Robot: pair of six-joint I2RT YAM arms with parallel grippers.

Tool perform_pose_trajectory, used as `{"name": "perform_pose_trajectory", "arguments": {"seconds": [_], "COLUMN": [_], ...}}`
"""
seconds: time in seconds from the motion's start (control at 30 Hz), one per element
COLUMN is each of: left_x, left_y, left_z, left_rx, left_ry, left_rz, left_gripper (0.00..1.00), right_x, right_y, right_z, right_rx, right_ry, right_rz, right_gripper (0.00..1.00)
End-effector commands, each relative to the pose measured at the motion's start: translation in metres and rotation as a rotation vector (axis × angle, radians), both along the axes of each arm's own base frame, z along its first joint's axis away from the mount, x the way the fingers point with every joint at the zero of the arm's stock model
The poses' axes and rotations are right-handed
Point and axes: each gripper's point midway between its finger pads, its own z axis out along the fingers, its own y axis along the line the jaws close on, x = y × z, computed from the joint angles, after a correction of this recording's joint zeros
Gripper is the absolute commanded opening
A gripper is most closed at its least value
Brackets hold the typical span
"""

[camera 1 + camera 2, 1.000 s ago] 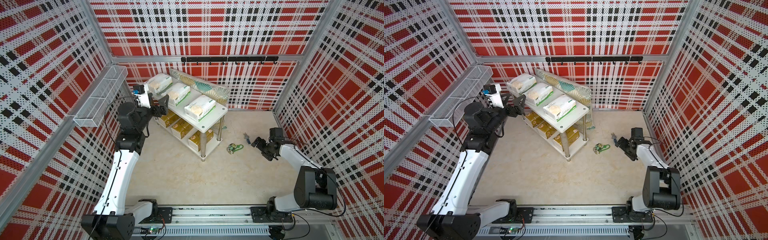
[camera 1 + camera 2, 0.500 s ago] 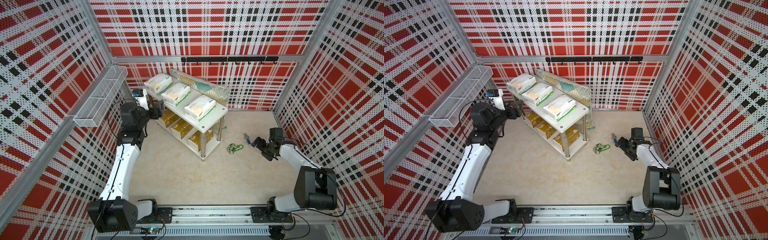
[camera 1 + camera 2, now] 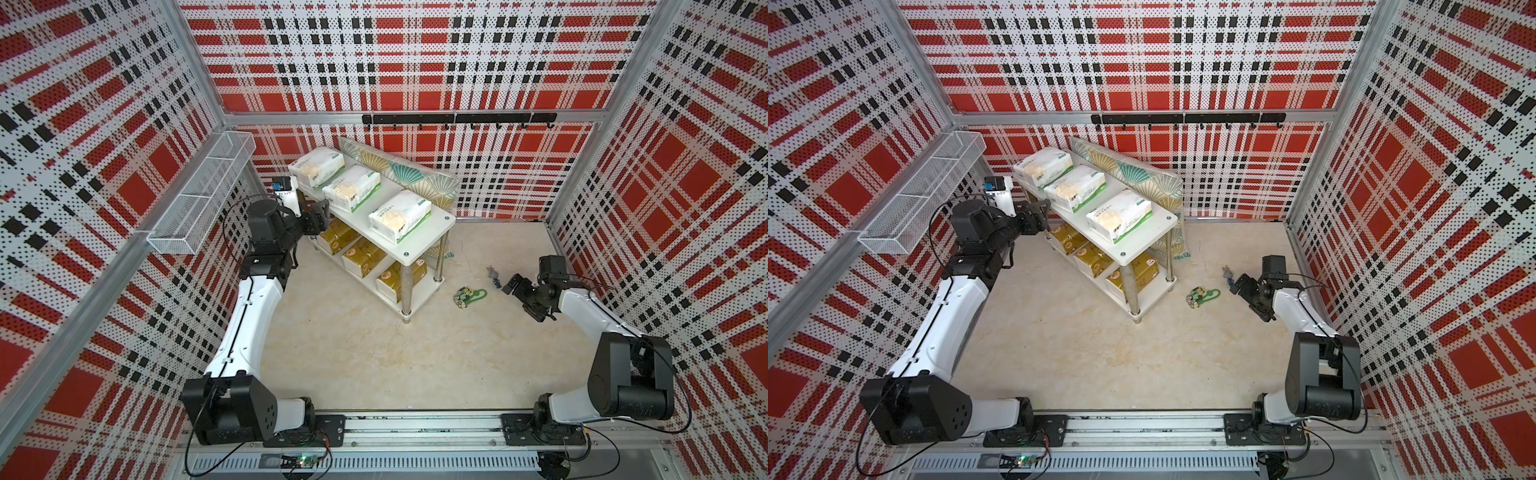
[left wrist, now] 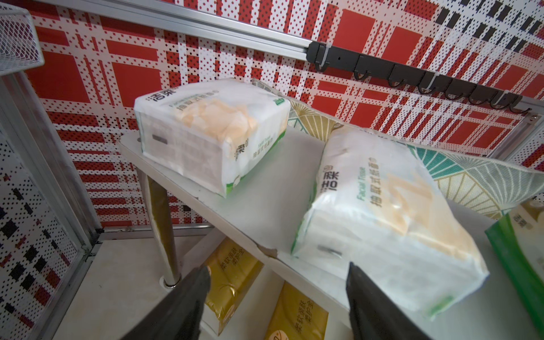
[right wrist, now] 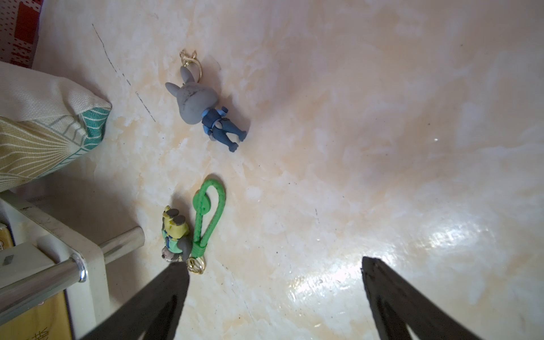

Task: Place the tissue boxes on the shelf by color
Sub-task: Adjust the box of tissues on the shelf.

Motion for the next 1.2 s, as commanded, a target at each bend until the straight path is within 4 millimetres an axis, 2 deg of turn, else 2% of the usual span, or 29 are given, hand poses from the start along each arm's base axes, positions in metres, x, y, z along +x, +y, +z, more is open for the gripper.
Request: {"name": "perform_pose_trajectory", "arguments": {"seconds": [0.0, 1.17], "left_x": [0.006, 0.028], "left_y": [0.004, 0.008], "left_z": [0.017, 0.004], "left_rx": [0.001, -0.012], "left_ry": [-0.044, -0.037], "left_rz": [0.015, 0.029], "left_gripper": [0.77, 0.75], "right_x": [0.002, -0.002], "right_y": [0.003, 0.003], "right_z": [0.003, -0.003], "right_rx": [-0.003, 0.000], "right_ry": [-0.014, -0.005], "right_rz": [0.013, 0.011], "right_gripper": [1.00, 1.00]}}
